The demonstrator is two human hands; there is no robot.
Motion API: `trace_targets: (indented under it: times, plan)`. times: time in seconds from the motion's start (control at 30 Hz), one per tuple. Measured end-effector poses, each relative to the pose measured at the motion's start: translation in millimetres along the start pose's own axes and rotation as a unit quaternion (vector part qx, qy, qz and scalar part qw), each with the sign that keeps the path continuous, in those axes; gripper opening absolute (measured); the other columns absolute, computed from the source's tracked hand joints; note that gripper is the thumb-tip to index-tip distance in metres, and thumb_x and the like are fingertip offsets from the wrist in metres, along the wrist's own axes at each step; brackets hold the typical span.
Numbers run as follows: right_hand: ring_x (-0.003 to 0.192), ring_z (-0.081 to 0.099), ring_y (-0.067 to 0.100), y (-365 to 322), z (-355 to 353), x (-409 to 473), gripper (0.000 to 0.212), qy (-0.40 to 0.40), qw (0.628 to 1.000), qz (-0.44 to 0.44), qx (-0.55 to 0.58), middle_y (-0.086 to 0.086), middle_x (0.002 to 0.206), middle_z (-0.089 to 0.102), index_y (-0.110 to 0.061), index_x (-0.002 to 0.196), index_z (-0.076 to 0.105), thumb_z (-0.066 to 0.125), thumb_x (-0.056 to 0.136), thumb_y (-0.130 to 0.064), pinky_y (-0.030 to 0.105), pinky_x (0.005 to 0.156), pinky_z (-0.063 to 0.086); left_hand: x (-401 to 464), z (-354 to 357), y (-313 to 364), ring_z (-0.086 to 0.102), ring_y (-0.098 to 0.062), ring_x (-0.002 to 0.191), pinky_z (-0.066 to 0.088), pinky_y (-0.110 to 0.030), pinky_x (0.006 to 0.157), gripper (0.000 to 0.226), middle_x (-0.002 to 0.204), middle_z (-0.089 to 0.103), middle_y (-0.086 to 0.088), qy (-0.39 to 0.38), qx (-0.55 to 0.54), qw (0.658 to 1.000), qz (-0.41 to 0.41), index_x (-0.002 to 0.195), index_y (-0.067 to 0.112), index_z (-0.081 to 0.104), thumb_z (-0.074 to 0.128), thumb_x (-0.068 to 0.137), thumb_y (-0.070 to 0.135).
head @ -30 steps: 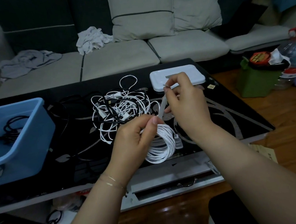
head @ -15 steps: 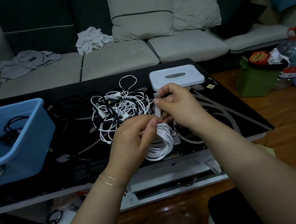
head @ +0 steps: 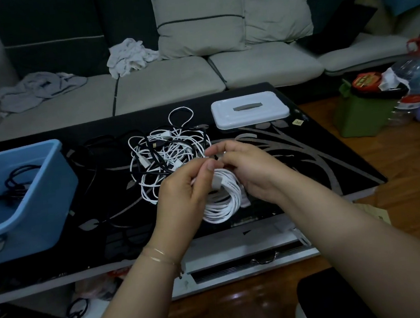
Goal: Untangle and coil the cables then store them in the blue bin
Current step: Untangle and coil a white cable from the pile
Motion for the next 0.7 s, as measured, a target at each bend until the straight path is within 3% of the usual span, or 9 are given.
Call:
trace_targets:
  times: [0.07, 0.2, 0.37, 0.47, 0.53, 0.6, 0.7]
  plan:
    - [0.063, 0.062, 0.016, 1, 7, -3, 0.027, -0.042, 0.998, 0.013, 0.047, 0.007, 0.07, 0.066, -0.009, 0.082, 0.064, 0.041, 0.094, 0.0, 0.029, 0.065, 0.054, 0, -2, -2, 0.065, -0.011, 0.076, 0.052, -0.032, 0.069, 0.031, 0.081, 0.071, 0.007, 0.006, -0.012, 1.0, -0.019, 0.09, 0.03, 0.071, 0.046, 0.092, 0.047]
    - [0.078, 0.065, 0.022, -1, 19, -12, 0.028, -0.151, 0.982, 0.035, 0.11, 0.014, 0.088, 0.066, -0.002, 0.097, 0.066, 0.046, 0.09, -0.02, 0.033, 0.076, 0.054, 2, -11, 0, 0.06, -0.006, 0.064, 0.045, -0.017, 0.058, 0.027, 0.074, 0.068, -0.005, 0.039, -0.056, 0.997, -0.047, 0.082, 0.02, 0.07, 0.05, 0.099, 0.026]
    - [0.088, 0.067, 0.016, -4, 29, -19, 0.034, -0.203, 0.977, 0.004, 0.063, 0.011, 0.099, 0.068, -0.001, 0.117, 0.059, 0.059, 0.084, -0.01, 0.023, 0.08, 0.054, 5, -16, -11, 0.056, 0.0, 0.053, 0.041, -0.012, 0.052, 0.032, 0.058, 0.063, 0.0, 0.059, -0.086, 0.99, -0.092, 0.073, 0.012, 0.066, 0.05, 0.099, 0.021]
    - [0.072, 0.068, 0.006, -3, 28, -16, 0.024, -0.141, 0.989, -0.034, -0.004, 0.003, 0.087, 0.07, -0.007, 0.106, 0.059, 0.063, 0.085, 0.003, 0.014, 0.066, 0.053, 4, -16, -17, 0.052, -0.017, 0.057, 0.042, -0.032, 0.056, 0.039, 0.067, 0.061, -0.02, 0.055, -0.054, 0.993, -0.091, 0.077, 0.001, 0.066, 0.05, 0.099, 0.029]
    - [0.059, 0.065, 0.003, -3, 26, -15, 0.016, -0.098, 0.994, -0.044, 0.014, -0.002, 0.071, 0.071, -0.006, 0.1, 0.061, 0.062, 0.086, 0.001, 0.011, 0.052, 0.048, 4, -16, -20, 0.055, -0.028, 0.062, 0.043, -0.038, 0.06, 0.04, 0.068, 0.063, -0.018, 0.055, -0.042, 0.993, -0.092, 0.079, 0.006, 0.067, 0.047, 0.099, 0.035]
    - [0.064, 0.068, 0.008, 0, 24, -12, 0.014, -0.067, 0.997, -0.049, 0.011, 0.002, 0.075, 0.073, -0.005, 0.1, 0.064, 0.066, 0.086, -0.008, 0.021, 0.052, 0.051, 4, -17, -19, 0.06, -0.028, 0.069, 0.046, -0.037, 0.063, 0.04, 0.07, 0.066, -0.014, 0.055, -0.037, 0.994, -0.085, 0.082, 0.012, 0.069, 0.043, 0.101, 0.036]
    - [0.069, 0.063, 0.031, 5, 19, -10, 0.021, -0.016, 0.999, -0.037, -0.006, 0.01, 0.075, 0.071, -0.01, 0.098, 0.068, 0.07, 0.084, -0.026, 0.033, 0.054, 0.042, 2, -16, -15, 0.064, -0.015, 0.068, 0.049, -0.028, 0.062, 0.046, 0.07, 0.068, -0.006, 0.049, -0.041, 0.995, -0.078, 0.083, 0.014, 0.068, 0.036, 0.097, 0.044]
Point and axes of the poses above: each hand's wrist, its own x-axis towards the middle knuckle, its own z-axis out of the palm, y = z × x, the point moved 9 cm from there along x, towards the middle knuckle
